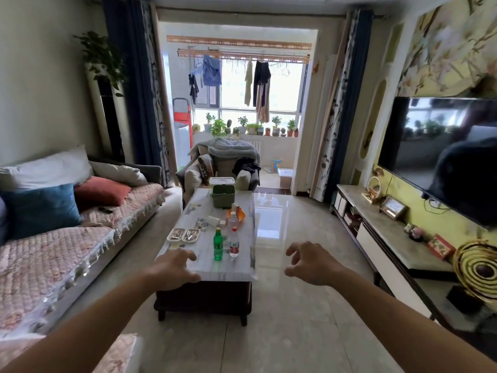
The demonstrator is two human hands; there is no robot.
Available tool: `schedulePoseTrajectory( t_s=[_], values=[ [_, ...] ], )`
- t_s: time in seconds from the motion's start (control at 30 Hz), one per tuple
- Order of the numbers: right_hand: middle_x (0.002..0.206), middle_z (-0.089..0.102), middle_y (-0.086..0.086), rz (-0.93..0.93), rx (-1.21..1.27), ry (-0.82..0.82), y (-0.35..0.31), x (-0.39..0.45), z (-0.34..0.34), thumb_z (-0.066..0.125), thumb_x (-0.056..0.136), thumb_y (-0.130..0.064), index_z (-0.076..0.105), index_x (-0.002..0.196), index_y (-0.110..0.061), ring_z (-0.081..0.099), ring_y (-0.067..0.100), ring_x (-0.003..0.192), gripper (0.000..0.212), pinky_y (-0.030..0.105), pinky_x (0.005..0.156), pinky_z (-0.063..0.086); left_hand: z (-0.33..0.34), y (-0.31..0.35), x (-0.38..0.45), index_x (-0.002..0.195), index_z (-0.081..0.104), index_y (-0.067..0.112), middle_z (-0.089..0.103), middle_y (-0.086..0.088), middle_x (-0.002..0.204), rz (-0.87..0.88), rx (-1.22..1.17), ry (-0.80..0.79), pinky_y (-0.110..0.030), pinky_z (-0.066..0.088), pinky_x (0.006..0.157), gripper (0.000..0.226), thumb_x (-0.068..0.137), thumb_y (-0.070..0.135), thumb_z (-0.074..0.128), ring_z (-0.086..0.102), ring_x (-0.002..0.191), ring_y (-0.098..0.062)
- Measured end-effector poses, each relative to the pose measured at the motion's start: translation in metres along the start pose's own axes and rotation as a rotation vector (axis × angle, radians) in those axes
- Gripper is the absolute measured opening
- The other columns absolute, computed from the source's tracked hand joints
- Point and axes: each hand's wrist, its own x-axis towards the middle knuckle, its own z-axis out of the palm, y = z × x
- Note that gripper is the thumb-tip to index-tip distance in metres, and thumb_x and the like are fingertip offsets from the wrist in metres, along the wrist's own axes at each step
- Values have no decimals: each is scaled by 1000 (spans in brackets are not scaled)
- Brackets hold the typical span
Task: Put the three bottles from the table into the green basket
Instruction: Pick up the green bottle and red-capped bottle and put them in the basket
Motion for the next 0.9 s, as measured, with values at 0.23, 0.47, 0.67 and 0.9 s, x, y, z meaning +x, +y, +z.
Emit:
schedulePoseTrajectory(
  t_s=[0.23,0.47,0.67,0.9],
  values=[
    [110,67,5,8,-1,-63,30,113,-1,77,80,-29,58,124,-14,64,18,93,50,31,82,54,3,6,112,131,49,22,58,-6,126,-47,-18,-39,-32,47,86,63,77,43,71,54,101,-16],
    [115,66,5,35,2,-96,40,246,9,76,83,-27,56,126,-13,63,18,94,50,25,79,53,3,-13,261,132,49,16,58,-11,125,-65,-116,-65,-34,49,89,67,75,38,76,56,99,-17],
    [115,65,4,-4,16,-127,39,362,8,76,83,-31,56,127,-15,58,15,91,51,23,75,46,-6,-29,376,133,48,10,56,-15,130,-95,-168,-66,-38,47,97,68,76,32,77,56,112,-26],
    [117,64,5,-52,57,-225,66,482,30,74,85,-27,53,128,-15,59,11,88,50,17,69,48,8,-44,474,132,50,10,59,-15,126,-173,-166,-48,-32,46,91,70,73,37,77,57,110,-25]
  ],
)
